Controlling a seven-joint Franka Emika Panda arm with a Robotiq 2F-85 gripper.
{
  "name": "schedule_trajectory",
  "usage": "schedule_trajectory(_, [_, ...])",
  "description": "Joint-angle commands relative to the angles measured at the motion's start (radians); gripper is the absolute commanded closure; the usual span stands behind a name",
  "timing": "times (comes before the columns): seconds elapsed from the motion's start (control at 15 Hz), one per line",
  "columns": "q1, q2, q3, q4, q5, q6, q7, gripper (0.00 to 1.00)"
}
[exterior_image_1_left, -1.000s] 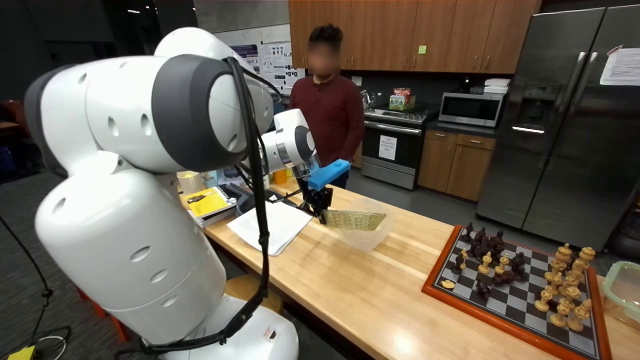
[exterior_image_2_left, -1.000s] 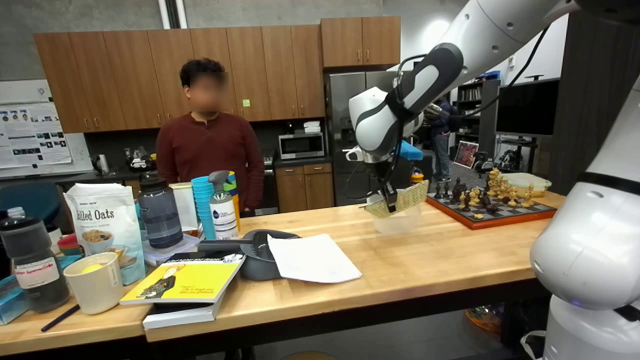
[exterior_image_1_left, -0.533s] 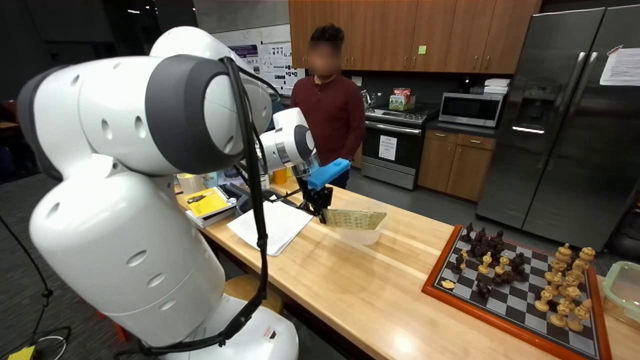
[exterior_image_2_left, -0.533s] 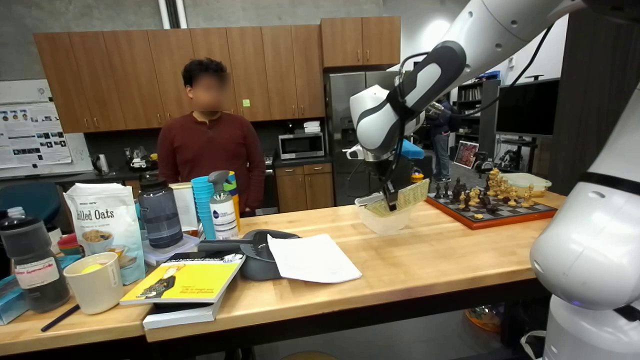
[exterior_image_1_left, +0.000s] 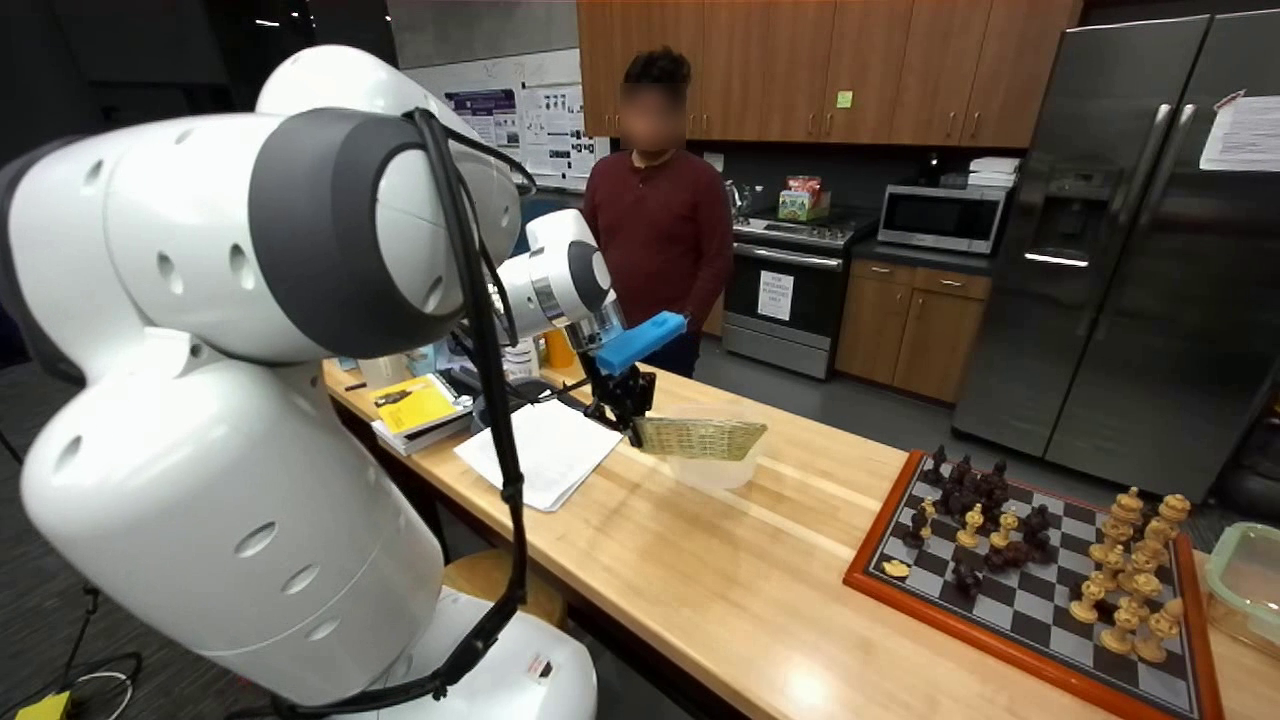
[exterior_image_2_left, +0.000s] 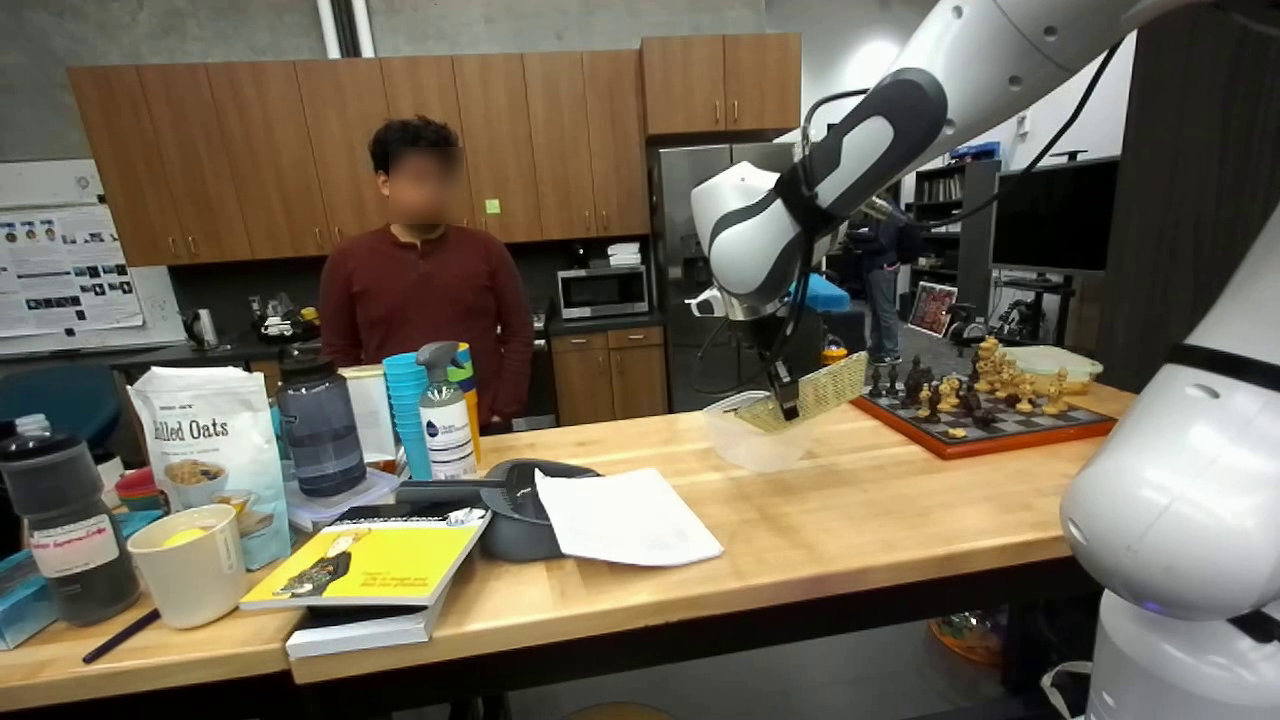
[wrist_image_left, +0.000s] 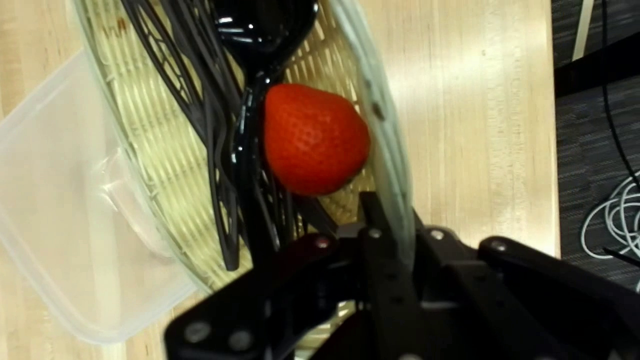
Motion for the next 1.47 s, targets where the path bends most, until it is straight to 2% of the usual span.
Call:
schedule_trajectory(0.0, [0.012,-0.025,0.038,0.004,-0.045,-0.068,0.091,0.98])
schedule_trajectory(0.53, [0.049,0.052,0.103,0.044,-0.134,-0.191,0.205,0.98])
schedule_trajectory(1.0, [0.06,0.102,0.123,0.073,-0.241,-0.273,0.201,0.98])
schedule_trajectory(1.4, [0.064,0.121,0.12,0.075,-0.27,-0.279,0.194,0.98])
